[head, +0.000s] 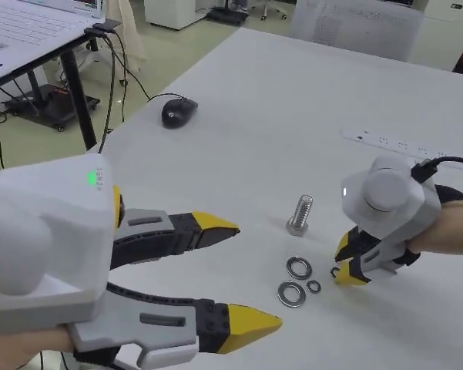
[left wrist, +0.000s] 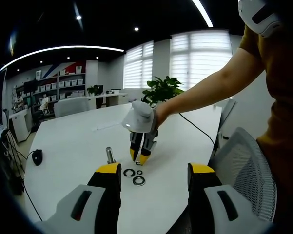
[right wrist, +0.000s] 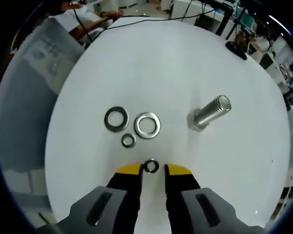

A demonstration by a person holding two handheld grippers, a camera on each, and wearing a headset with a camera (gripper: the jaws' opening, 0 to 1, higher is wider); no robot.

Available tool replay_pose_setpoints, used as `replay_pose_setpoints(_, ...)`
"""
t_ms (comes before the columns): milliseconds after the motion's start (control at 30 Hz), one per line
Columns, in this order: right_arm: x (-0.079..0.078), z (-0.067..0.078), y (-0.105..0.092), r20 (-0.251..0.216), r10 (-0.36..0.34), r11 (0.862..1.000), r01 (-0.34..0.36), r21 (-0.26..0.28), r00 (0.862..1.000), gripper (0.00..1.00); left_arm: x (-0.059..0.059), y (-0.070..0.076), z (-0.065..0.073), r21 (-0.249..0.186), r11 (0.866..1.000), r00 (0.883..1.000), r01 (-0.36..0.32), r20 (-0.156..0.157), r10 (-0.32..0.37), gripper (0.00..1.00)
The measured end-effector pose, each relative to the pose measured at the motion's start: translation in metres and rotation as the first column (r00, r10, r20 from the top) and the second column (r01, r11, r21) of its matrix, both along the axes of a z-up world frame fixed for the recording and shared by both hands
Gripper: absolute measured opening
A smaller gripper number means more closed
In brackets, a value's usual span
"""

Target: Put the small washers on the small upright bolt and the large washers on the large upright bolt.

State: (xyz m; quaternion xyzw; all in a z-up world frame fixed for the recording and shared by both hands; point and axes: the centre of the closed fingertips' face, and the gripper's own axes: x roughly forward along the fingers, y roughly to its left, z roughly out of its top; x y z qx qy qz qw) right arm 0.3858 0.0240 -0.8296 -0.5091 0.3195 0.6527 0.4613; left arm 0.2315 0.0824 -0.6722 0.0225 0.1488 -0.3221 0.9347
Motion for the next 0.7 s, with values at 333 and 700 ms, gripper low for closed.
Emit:
replay_pose_setpoints(333, -0.0005, -0.0009, -0.0008, -0.028, -0.039, 0.999, 0.039, -0.012, 0.999, 0.15, -0.0002, -0.0014, 0.0011, -0.001, 1.000, 1.000, 0.003, 0.004, -0.003, 0.54)
replay_pose_setpoints(700, -0.0004, 0.0015, -0.0012, -0.008, -0.038, 0.999, 0.038, -0.014, 0.999, 0.12, -0.0014, -0.0011, 0.0012, 0.002, 1.000, 1.000, -0.001, 0.003, 0.001, 0.54)
